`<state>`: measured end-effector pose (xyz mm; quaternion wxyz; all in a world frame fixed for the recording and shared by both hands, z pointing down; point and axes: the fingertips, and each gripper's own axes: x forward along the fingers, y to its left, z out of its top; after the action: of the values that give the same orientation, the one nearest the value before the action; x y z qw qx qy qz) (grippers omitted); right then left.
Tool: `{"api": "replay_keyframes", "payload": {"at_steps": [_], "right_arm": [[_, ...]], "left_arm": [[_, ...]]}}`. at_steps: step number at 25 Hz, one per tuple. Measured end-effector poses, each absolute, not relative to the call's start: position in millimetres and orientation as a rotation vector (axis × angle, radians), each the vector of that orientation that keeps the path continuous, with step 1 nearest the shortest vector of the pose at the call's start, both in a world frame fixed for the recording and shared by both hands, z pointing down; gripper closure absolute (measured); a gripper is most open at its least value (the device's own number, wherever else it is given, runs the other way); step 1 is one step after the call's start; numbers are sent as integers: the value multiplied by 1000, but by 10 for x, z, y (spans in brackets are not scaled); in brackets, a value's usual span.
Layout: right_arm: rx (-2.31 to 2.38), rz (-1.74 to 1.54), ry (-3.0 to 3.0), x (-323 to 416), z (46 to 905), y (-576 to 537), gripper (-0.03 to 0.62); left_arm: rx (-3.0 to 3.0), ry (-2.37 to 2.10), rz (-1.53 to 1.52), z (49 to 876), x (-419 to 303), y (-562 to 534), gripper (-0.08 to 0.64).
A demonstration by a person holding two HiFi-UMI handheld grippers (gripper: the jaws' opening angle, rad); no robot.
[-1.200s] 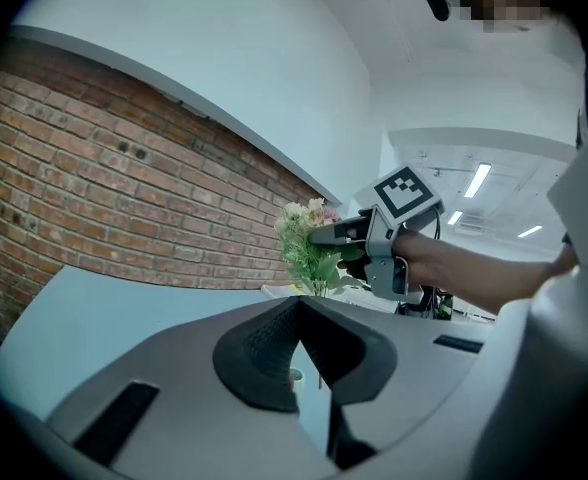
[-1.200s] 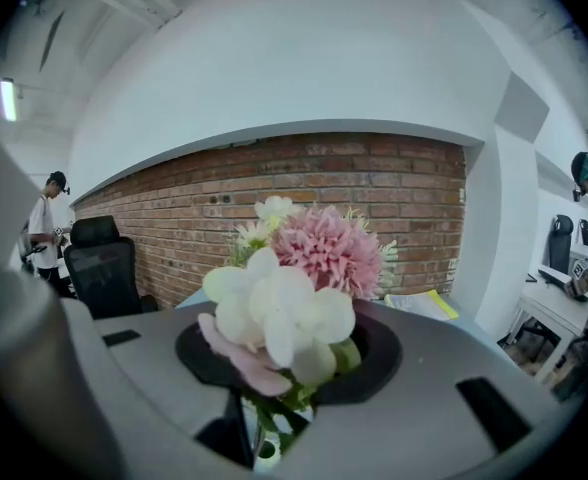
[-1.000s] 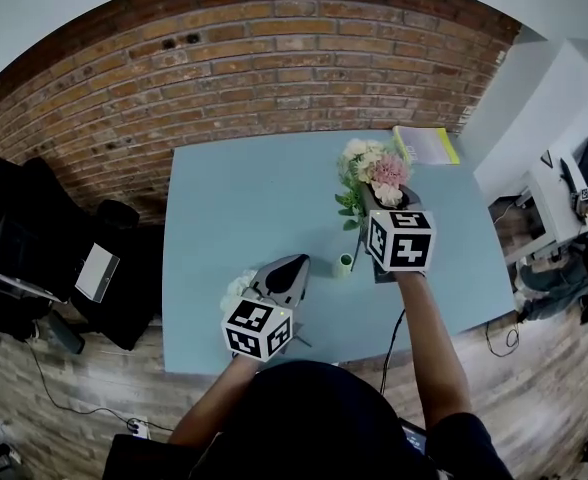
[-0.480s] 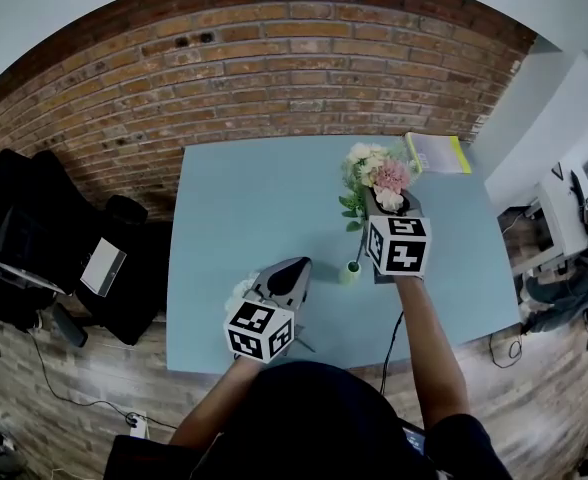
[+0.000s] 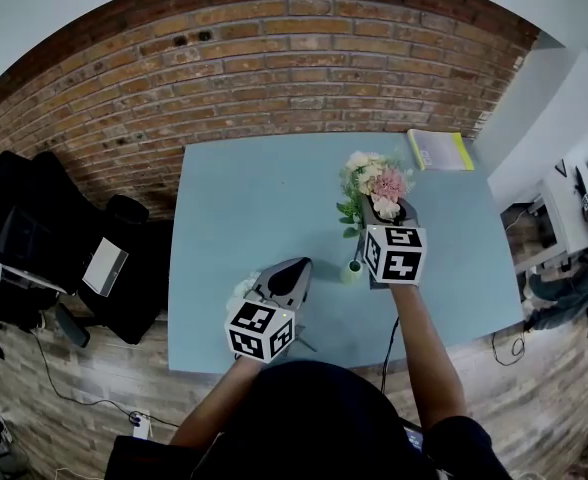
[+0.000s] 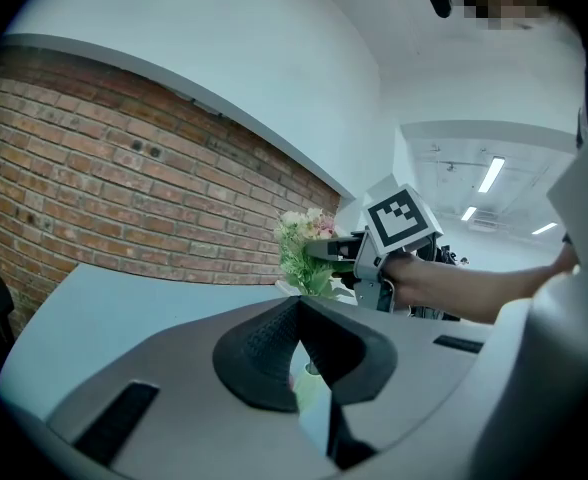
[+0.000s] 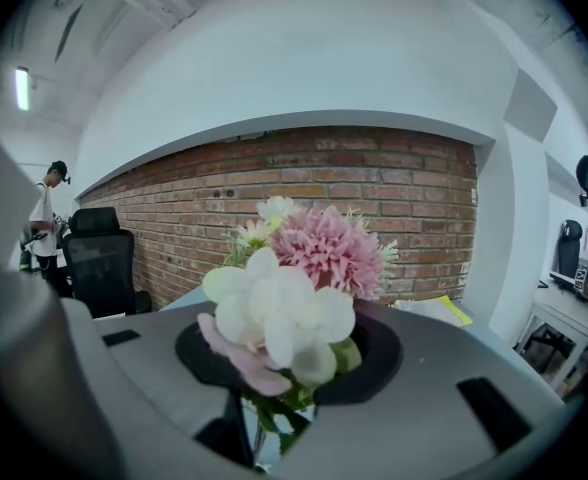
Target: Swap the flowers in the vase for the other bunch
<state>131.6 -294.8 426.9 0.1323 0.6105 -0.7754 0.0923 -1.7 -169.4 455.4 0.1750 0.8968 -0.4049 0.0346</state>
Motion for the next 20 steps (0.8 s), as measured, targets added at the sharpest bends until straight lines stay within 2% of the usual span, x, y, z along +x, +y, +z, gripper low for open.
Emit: {"api": "replay_keyframes", "payload": {"at_steps": [20], "right_arm": [[1866,146,-2336,1316,4412,-2606,439]], "left_arm": [[2541,-1118,109,4610,26,-1693,555]]}}
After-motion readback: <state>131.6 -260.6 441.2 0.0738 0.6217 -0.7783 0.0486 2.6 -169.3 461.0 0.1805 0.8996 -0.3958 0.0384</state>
